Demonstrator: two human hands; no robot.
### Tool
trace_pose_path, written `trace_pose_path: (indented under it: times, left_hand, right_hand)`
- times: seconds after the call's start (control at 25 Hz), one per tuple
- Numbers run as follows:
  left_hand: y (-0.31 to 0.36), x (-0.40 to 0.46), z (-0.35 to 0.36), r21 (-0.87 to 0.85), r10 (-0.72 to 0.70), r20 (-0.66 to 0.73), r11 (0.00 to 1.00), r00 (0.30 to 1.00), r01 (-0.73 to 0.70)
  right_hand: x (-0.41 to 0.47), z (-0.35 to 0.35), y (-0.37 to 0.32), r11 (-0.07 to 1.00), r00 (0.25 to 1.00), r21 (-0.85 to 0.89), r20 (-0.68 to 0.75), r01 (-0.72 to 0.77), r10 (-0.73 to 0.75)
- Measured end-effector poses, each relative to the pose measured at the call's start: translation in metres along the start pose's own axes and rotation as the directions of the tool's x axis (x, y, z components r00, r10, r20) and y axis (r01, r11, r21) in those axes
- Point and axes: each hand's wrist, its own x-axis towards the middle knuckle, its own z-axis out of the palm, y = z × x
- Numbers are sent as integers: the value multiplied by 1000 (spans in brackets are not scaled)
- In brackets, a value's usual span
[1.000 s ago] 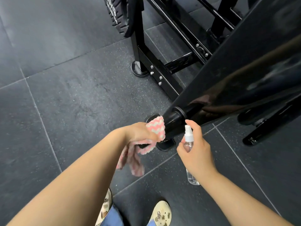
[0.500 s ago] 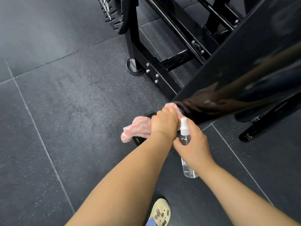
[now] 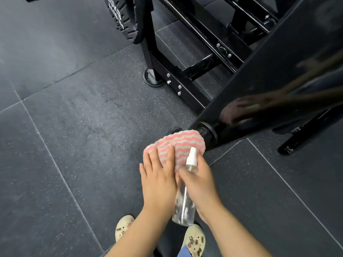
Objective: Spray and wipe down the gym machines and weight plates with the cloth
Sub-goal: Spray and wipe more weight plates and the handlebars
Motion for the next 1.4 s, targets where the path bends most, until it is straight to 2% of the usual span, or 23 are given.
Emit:
trace_pose_path:
  times: [0.04, 0.12, 0.2, 0.28, 0.32, 0.36, 0.44, 0.56, 0.64, 0.68, 0.76, 0.92, 0.96, 1.0, 1.08, 1.12, 1.2, 1.24, 1.28, 1.32, 1.4]
  left_hand:
    - [2, 9, -1, 22, 13, 28, 1000, 1000, -14]
    - [10, 41, -7, 74, 94, 145, 992, 985, -105]
    - [21, 80, -16, 4, 164, 333, 985, 929, -175]
    - [39, 113, -25, -89, 164, 559, 986, 812, -138]
    - [43, 128, -27, -127, 168, 621, 985, 766, -114]
    - [47, 137, -29, -171, 167, 673, 983, 721, -68]
    - [45, 145, -31, -284, 142, 778, 948, 611, 141]
    - [33, 143, -28, -427, 163, 841, 785, 516, 448]
    - [23, 137, -25, -446, 185, 866, 708, 465, 548]
    - [19, 132, -27, -455, 196, 866, 690, 460, 563]
    - [6, 120, -33, -487, 200, 845, 669, 496, 561]
    - [-26, 85, -42, -561, 250, 822, 501, 511, 658]
    - [-26, 82, -43, -569, 247, 817, 491, 521, 660]
    - [-21, 85, -45, -568, 226, 811, 529, 540, 631]
    - [0, 102, -42, -514, 169, 775, 731, 609, 450]
    - [15, 111, -37, -500, 169, 735, 789, 657, 357]
    - [40, 127, -32, -513, 177, 671, 812, 720, 279]
    - [45, 135, -29, -518, 176, 680, 802, 712, 296]
    - [44, 141, -26, -496, 164, 724, 799, 669, 341]
    - [39, 144, -28, -448, 144, 797, 792, 586, 415]
    - [21, 141, -28, -336, 124, 920, 739, 372, 584]
  right_hand:
    - [5, -1, -5, 984, 999, 172, 19, -40, 37]
    - [13, -4, -15, 924, 994, 368, 36, -109, 103]
    - [22, -8, -21, 886, 985, 435, 10, -158, 171]
    - [28, -11, -24, 878, 974, 440, -30, -189, 224]
    - [32, -12, -25, 876, 970, 441, -44, -195, 238]
    - [34, -12, -26, 869, 968, 455, -54, -193, 243]
    - [39, -14, -28, 846, 969, 499, -45, -187, 241]
    - [46, -23, -26, 833, 968, 515, -24, -203, 251]
    - [46, -27, -21, 825, 970, 526, -2, -206, 244]
    - [40, -26, -17, 823, 973, 530, 21, -207, 231]
    - [27, -18, -11, 816, 975, 536, 74, -218, 211]
    - [13, -6, -6, 776, 967, 577, 168, -254, 191]
    - [13, -8, -8, 766, 963, 585, 187, -268, 194]
    - [16, -11, -9, 758, 963, 595, 187, -269, 195]
    - [22, -17, -13, 753, 975, 620, 149, -220, 163]
    - [29, -22, -14, 736, 983, 652, 118, -182, 139]
    - [41, -31, -17, 719, 991, 681, 71, -134, 117]
    - [45, -34, -19, 743, 990, 655, 80, -138, 113]
    - [46, -36, -21, 780, 988, 606, 93, -153, 121]
    - [45, -36, -20, 814, 987, 557, 105, -163, 126]
    - [42, -34, -16, 847, 986, 505, 100, -167, 134]
